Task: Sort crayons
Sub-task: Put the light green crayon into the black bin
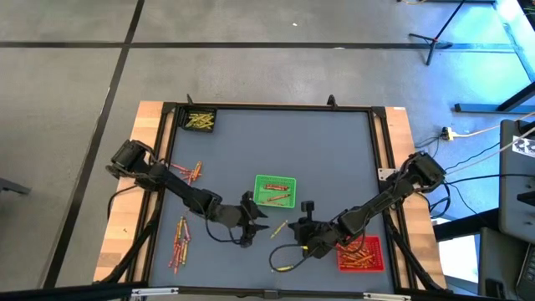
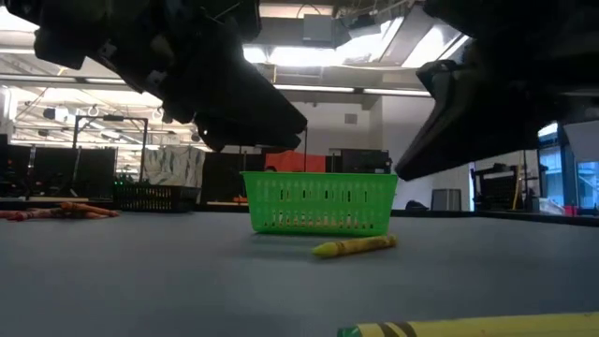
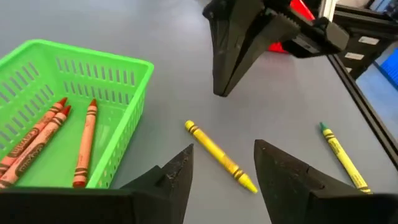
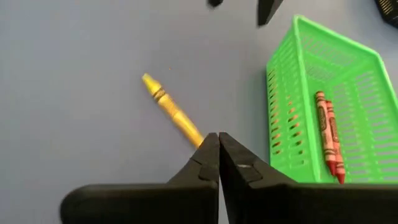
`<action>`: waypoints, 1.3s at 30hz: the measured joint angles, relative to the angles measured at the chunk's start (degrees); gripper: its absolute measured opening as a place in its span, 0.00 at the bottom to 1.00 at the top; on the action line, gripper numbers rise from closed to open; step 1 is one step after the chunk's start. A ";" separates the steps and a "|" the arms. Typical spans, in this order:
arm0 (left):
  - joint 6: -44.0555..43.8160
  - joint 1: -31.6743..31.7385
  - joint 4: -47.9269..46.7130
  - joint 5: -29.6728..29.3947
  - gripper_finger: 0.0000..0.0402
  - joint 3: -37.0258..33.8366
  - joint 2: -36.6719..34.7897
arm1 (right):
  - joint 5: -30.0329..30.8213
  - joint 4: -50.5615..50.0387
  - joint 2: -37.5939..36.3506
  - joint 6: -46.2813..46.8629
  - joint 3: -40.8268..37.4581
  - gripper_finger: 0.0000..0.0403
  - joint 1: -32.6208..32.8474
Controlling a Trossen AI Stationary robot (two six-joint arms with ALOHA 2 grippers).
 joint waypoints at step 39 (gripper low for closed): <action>-0.04 -3.98 -2.07 -0.69 0.38 0.00 0.00 | -21.31 7.35 6.36 -5.94 0.12 0.05 -6.77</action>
